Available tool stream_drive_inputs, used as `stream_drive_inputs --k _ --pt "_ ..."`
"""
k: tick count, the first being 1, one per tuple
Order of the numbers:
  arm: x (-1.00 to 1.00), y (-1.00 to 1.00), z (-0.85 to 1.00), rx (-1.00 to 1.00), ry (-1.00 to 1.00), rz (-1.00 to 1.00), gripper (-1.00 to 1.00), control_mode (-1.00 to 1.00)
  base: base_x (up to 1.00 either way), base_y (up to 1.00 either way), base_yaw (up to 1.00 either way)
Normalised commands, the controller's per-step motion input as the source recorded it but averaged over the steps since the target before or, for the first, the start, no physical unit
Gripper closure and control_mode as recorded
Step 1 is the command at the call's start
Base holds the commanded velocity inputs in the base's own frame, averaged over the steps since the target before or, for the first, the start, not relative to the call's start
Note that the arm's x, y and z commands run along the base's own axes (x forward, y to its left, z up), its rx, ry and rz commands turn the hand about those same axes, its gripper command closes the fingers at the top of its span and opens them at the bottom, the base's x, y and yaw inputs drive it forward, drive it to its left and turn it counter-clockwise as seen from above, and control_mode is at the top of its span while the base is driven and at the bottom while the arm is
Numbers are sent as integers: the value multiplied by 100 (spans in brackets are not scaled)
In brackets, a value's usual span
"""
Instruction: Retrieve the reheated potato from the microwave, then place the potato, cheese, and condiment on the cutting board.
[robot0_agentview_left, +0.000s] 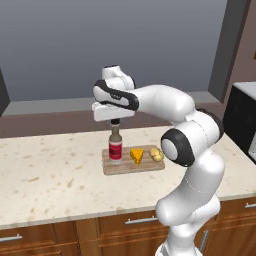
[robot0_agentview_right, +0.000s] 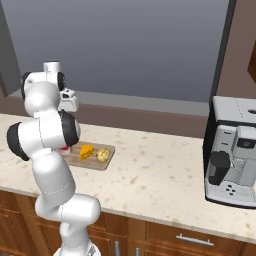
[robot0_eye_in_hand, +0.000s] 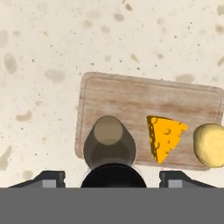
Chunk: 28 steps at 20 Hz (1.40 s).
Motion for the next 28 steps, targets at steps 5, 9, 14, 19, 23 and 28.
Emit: stream_drive_inputs --k 5,9,14,19,23,28 --pt "-11 0 -1 0 0 -8 -100 -100 0 0 0" --pt "-14 0 0 0 0 -10 -100 -100 0 0 0" --pt "-11 0 1 0 0 -10 -100 -100 0 0 0" --pt "-27 0 5 2 1 -10 -100 -100 0 0 0" --pt "-33 -1 3 3 4 -8 -100 -100 0 0 0" --pt "-42 -7 0 3 1 -3 -100 -100 0 0 0"
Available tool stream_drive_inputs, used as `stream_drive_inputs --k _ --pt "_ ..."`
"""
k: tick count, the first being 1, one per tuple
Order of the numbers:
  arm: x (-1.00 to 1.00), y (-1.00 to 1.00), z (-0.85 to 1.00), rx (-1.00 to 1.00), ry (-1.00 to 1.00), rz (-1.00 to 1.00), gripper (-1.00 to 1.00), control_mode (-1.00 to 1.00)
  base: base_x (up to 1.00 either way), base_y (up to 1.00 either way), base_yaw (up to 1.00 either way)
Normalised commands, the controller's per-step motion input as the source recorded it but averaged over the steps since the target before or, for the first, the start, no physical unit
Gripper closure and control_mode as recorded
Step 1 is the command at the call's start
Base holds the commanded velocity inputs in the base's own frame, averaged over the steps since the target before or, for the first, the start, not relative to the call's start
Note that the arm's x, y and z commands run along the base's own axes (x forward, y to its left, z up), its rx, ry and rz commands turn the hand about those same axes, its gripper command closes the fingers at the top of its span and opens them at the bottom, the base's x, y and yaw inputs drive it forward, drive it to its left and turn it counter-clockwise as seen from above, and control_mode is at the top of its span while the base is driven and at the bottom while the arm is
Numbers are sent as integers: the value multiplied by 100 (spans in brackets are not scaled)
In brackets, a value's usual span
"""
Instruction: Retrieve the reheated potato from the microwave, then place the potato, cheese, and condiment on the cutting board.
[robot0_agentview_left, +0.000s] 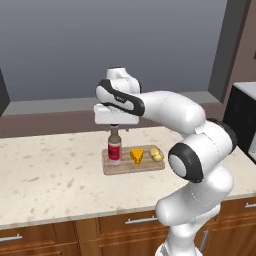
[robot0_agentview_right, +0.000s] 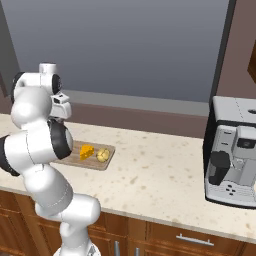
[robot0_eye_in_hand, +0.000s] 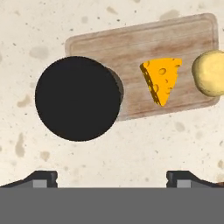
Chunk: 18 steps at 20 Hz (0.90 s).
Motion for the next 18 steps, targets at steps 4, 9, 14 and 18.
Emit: stream_drive_inputs --k 4,9,14,18 --pt "-56 -17 0 2 0 0 -100 -100 0 0 0" --pt "-58 -19 8 4 -2 7 -100 -100 0 0 0" --pt "-56 -17 18 6 -1 15 -100 -100 0 0 0" --pt "-62 -23 15 0 -12 29 -100 -100 0 0 0"
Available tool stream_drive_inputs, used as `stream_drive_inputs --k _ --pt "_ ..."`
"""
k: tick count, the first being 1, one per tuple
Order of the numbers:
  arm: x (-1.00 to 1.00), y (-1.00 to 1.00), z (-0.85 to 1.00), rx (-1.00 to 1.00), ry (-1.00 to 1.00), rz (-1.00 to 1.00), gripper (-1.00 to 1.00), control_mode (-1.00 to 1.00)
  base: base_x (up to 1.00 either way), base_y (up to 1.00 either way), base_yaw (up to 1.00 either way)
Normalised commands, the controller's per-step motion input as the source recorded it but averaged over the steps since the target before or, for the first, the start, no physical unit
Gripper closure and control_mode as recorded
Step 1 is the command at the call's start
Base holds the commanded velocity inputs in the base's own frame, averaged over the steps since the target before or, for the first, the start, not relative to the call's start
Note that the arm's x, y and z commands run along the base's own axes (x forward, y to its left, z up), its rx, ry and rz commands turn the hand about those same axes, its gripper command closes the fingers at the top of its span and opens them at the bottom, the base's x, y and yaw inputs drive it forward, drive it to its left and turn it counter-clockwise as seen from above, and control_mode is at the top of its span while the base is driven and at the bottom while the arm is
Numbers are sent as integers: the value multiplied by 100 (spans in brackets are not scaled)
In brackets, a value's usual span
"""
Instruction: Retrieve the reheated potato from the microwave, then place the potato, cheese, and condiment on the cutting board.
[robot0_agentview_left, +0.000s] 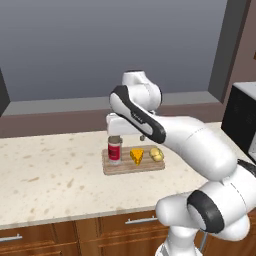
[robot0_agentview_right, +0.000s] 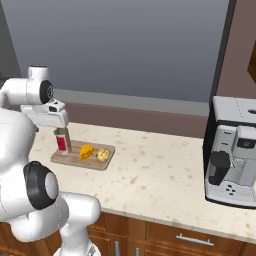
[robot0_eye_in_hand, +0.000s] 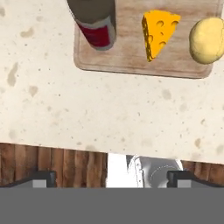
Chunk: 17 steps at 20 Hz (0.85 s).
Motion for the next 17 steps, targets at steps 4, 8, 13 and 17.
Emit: stream_drive_inputs --k 4,8,13,17 --pt "-66 -27 13 0 -15 33 -100 -100 0 0 0" --pt "-71 -32 5 4 -10 31 -100 -100 0 0 0" --pt "-78 -26 0 5 -17 32 -100 -100 0 0 0" --pt "-72 -20 7 0 -12 29 -100 -100 0 0 0"
